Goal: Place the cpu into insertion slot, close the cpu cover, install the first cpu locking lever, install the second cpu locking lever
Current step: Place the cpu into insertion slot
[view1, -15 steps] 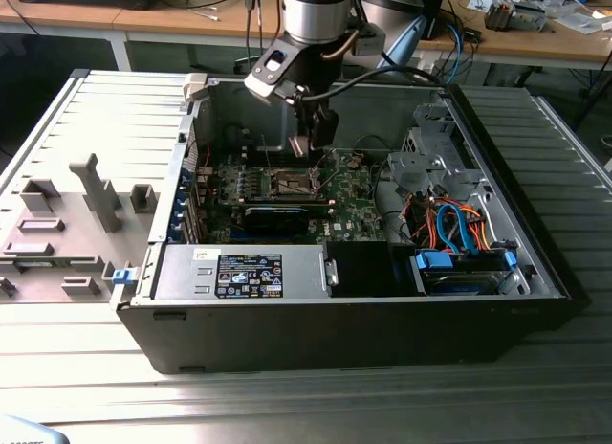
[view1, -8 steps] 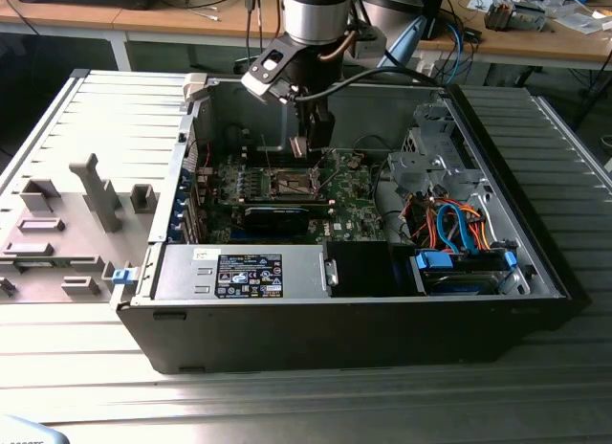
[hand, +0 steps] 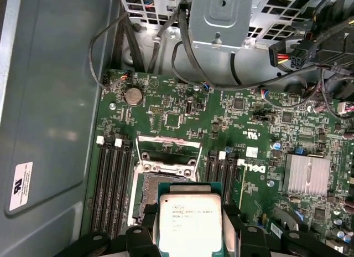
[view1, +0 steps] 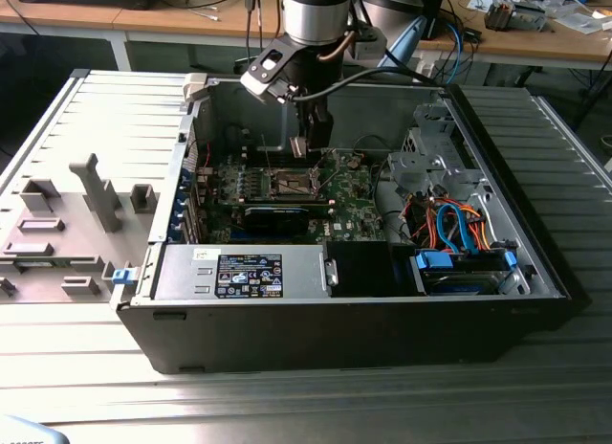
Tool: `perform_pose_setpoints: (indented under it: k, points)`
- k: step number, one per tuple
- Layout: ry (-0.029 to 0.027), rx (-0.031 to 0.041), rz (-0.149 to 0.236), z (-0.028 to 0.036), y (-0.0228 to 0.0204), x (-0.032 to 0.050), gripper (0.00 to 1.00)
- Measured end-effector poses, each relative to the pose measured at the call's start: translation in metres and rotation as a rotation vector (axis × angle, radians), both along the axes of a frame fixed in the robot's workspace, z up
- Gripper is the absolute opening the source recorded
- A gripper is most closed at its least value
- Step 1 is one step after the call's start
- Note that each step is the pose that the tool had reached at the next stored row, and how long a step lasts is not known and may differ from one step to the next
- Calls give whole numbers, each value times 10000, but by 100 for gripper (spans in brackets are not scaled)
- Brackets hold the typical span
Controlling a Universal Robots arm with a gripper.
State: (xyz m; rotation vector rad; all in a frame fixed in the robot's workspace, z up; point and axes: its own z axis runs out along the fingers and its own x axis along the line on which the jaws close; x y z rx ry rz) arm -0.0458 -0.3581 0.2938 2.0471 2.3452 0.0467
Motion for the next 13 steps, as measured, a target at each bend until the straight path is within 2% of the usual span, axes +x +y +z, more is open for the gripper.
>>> perform_pose_setpoints:
  k: [9, 11, 13]
  points:
    - [0, 1, -449, -6, 0, 0, 55]
    - [-1, -3, -805, -12, 0, 0, 55]
    - [0, -13, -946, -12, 0, 0, 55]
